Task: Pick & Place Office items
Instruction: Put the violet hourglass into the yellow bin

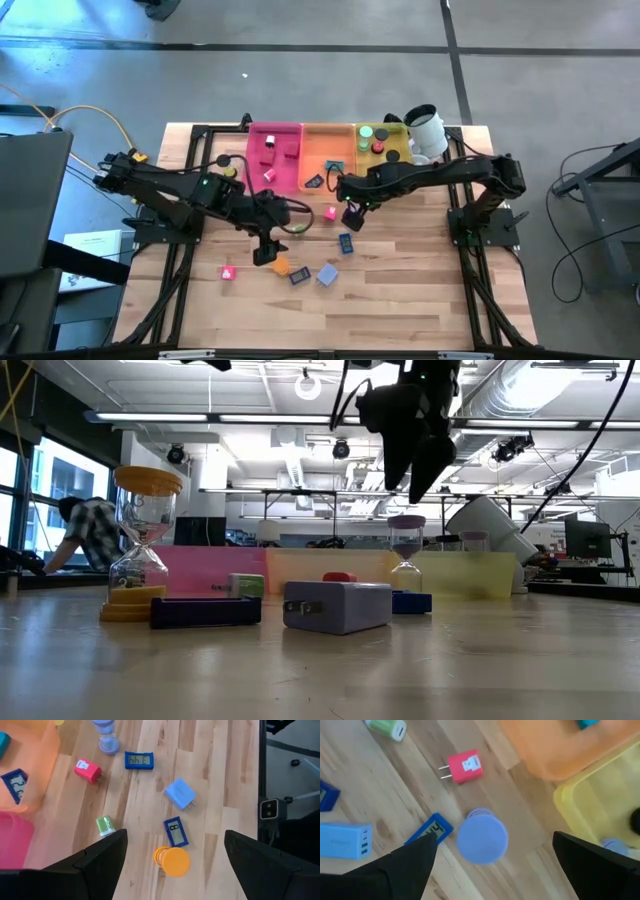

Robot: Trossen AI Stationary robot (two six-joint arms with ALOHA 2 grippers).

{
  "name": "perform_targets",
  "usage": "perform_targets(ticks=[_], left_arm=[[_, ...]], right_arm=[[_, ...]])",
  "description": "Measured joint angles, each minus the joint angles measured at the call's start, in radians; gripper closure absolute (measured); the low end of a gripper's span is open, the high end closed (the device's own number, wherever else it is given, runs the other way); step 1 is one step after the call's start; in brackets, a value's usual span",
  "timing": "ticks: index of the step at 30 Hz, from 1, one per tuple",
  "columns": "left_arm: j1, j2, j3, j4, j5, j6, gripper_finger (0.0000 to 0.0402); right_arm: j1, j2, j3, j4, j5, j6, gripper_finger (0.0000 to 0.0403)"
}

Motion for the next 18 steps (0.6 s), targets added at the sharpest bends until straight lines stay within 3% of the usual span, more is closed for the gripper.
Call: perform_targets(ticks=[18], left_arm=[[-0.003, 0.0, 0.0, -0.023, 0.025, -0.005, 0.0077]], right_arm=[[0.007, 0.158, 0.0, 0.003, -0.049, -0.014, 0.0018]])
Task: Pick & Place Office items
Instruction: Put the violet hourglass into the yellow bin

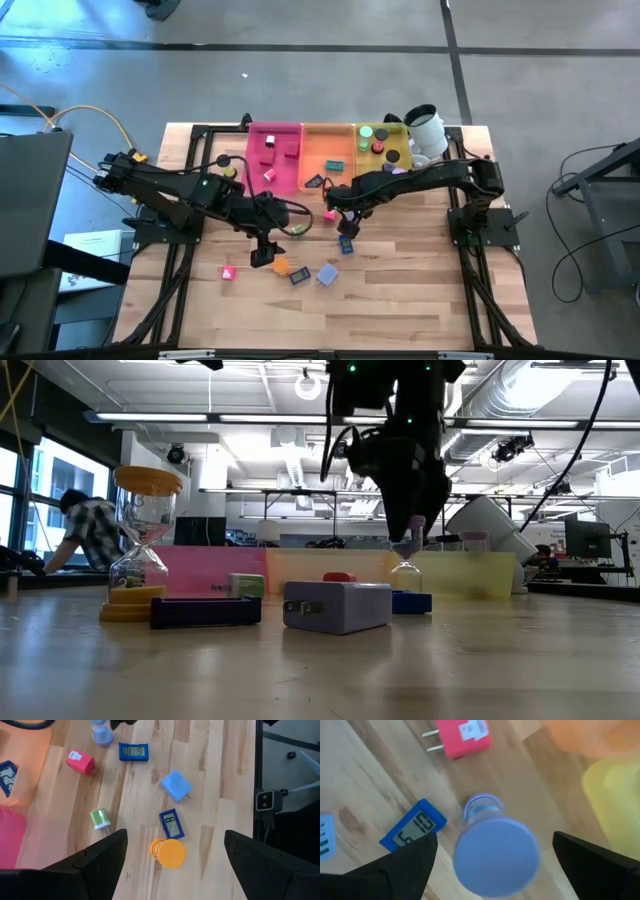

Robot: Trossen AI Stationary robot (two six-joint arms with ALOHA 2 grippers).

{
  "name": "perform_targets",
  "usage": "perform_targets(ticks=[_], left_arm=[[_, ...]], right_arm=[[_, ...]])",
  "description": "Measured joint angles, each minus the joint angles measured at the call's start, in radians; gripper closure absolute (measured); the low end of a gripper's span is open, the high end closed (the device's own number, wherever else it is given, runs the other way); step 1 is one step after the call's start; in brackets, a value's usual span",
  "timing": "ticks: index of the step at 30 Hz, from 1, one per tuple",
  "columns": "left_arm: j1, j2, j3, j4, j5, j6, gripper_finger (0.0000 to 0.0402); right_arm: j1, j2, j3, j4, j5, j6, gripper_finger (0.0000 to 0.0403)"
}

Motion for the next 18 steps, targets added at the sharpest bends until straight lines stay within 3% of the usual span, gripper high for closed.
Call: perform_targets(ticks=[9, 18], left_arm=[[0.002, 0.0, 0.0, -0.012, 0.005, 0.006, 0.0077], [0.009, 0.0, 0.0, -0.013, 0.01, 0.023, 0.0077]], right_arm=[[0.002, 0.023, 0.0, 0.011, 0.004, -0.048, 0.0032], [-0.019, 0.022, 0.0, 0.02, -0.07, -0.063, 0.0137]])
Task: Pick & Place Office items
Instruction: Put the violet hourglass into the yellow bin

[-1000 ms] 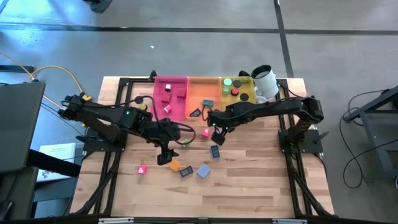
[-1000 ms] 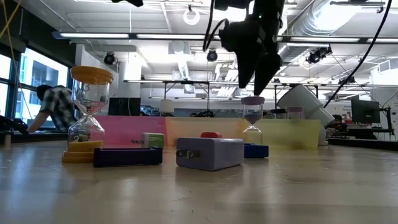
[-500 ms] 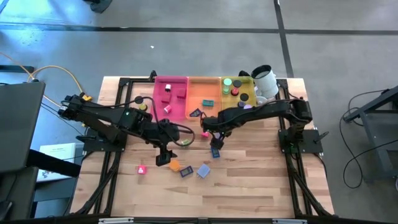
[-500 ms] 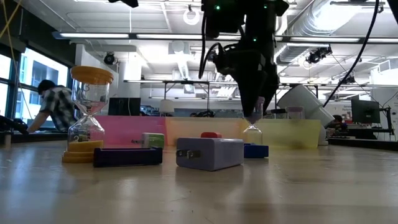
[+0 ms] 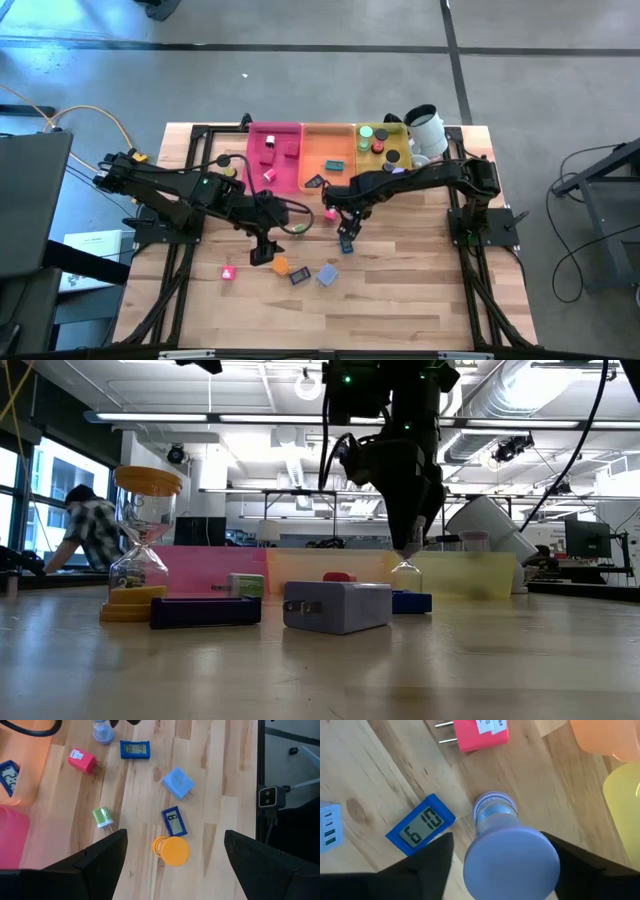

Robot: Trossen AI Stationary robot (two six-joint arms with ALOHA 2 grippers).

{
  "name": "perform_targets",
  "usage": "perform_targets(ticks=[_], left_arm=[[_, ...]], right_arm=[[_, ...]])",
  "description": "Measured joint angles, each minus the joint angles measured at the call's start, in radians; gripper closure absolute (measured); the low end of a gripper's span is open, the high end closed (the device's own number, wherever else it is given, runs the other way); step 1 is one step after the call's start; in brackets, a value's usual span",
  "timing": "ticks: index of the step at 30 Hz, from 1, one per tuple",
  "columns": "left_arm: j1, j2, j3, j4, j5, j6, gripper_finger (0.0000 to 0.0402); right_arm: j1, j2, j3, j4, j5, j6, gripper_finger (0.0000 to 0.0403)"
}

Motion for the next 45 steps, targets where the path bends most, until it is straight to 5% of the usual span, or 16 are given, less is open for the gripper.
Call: perform_targets(ticks=[5, 27, 39, 45], left_arm=[[0.0, 0.0, 0.0, -0.005, 0.0, 0.001, 0.0077], [0.033, -0.012, 0.0, -0.004, 0.02, 0.029, 0.0077], [0.034, -0.012, 0.0, -0.003, 0.023, 0.03, 0.0077], [0.034, -0.012, 0.0, -0.006, 0.012, 0.048, 0.0077]], right_arm=[[-0.013, 0.0, 0.0, -0.002, -0.007, -0.005, 0.0224], [-0.031, -0.171, 0.132, -0.213, 0.052, -0.084, 0.0225], [-0.206, -0.232, 0.189, -0.365, 0.132, -0.162, 0.0225], [-0.341, -0.233, 0.191, -0.307, 0.1, -0.243, 0.0225]])
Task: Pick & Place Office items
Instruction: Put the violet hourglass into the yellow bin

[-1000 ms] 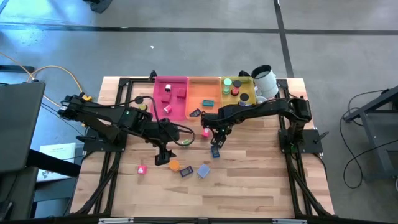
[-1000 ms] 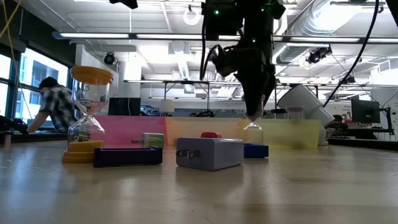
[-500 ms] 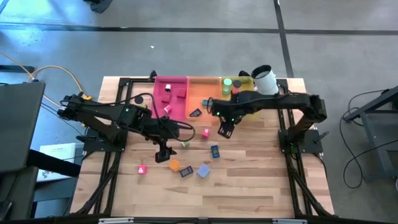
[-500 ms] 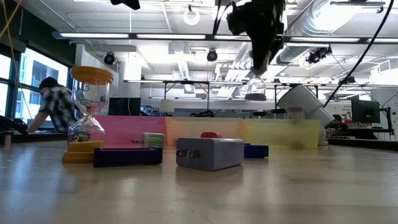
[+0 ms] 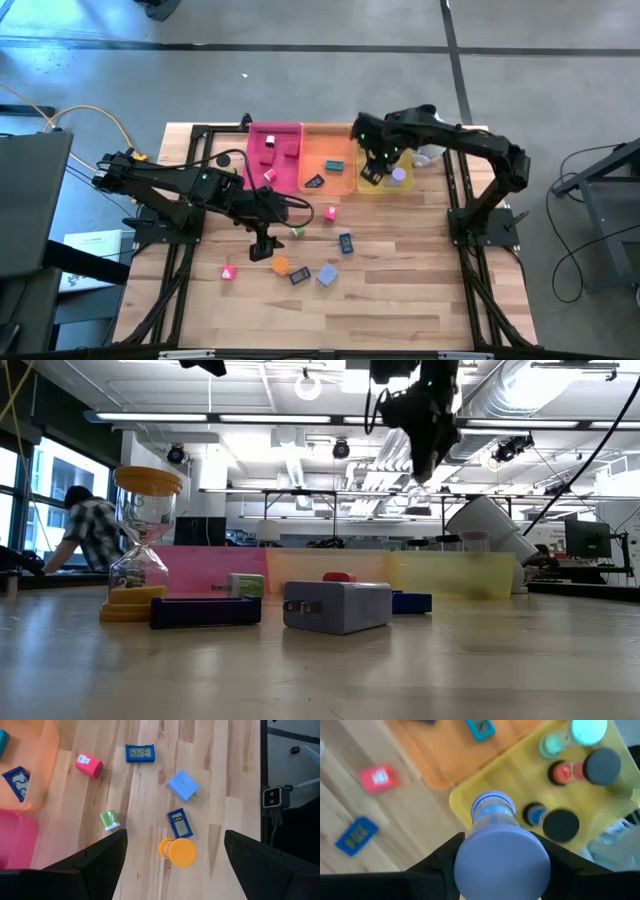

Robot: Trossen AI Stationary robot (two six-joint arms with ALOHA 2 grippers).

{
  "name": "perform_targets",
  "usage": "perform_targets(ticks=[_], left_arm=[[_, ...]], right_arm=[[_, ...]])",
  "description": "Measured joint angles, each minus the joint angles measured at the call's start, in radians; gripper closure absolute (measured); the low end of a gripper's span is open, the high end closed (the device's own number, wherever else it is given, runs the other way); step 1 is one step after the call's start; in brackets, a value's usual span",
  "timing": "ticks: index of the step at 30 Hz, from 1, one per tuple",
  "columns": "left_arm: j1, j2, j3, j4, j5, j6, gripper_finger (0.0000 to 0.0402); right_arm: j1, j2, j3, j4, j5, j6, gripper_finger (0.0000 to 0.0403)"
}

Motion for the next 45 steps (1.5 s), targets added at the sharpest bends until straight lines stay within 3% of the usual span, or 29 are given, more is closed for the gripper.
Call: perform_targets(ticks=[7, 12, 36, 45], left_arm=[[0.024, 0.0, 0.0, -0.025, -0.003, 0.023, 0.0077], [0.033, 0.0, 0.0, -0.026, -0.003, 0.036, 0.0077], [0.034, -0.015, 0.0, -0.102, 0.011, 0.065, 0.0077], [0.034, -0.017, 0.0, -0.114, 0.011, 0.064, 0.0077]], right_arm=[[-0.124, 0.013, -0.003, 0.108, -0.08, -0.03, 0.0225], [-0.169, 0.071, -0.006, 0.103, -0.077, -0.052, 0.0225], [-0.175, 0.276, -0.007, 0.176, -0.047, -0.074, 0.0225], [-0.175, 0.299, -0.007, 0.228, -0.009, -0.082, 0.0225]])
